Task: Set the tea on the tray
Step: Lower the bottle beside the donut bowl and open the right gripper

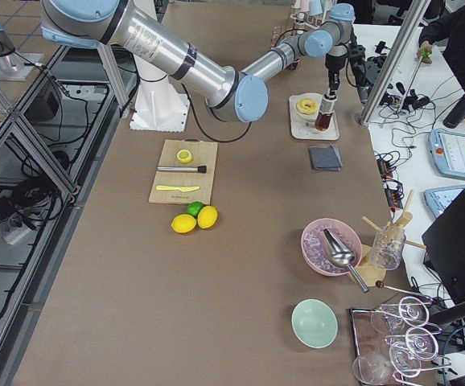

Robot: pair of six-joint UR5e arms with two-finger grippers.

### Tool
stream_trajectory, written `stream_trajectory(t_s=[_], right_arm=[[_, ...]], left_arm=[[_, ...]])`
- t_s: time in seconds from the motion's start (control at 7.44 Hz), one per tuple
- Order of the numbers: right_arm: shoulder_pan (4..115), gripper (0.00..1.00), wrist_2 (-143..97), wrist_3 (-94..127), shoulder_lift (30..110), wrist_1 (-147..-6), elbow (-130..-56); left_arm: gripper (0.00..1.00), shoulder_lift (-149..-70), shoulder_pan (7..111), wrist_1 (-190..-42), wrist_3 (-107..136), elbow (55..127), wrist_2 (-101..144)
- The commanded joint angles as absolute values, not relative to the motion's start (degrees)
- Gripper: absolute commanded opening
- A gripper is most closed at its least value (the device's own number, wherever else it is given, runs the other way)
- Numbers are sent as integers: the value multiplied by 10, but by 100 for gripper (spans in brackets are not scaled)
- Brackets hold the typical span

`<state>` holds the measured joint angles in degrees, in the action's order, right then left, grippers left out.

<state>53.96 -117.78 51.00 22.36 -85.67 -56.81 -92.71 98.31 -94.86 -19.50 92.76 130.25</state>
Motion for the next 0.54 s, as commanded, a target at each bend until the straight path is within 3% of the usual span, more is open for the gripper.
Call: stream_trajectory(t_s=[0.0, 0.4], right_arm=[[519, 0, -1177, 520, 240, -860, -593], [526, 0, -1177, 505, 240, -879, -598]], left_arm=[[98, -931, 983, -947, -196, 923, 1303], [98, -928, 983, -948, -196, 922, 1303]])
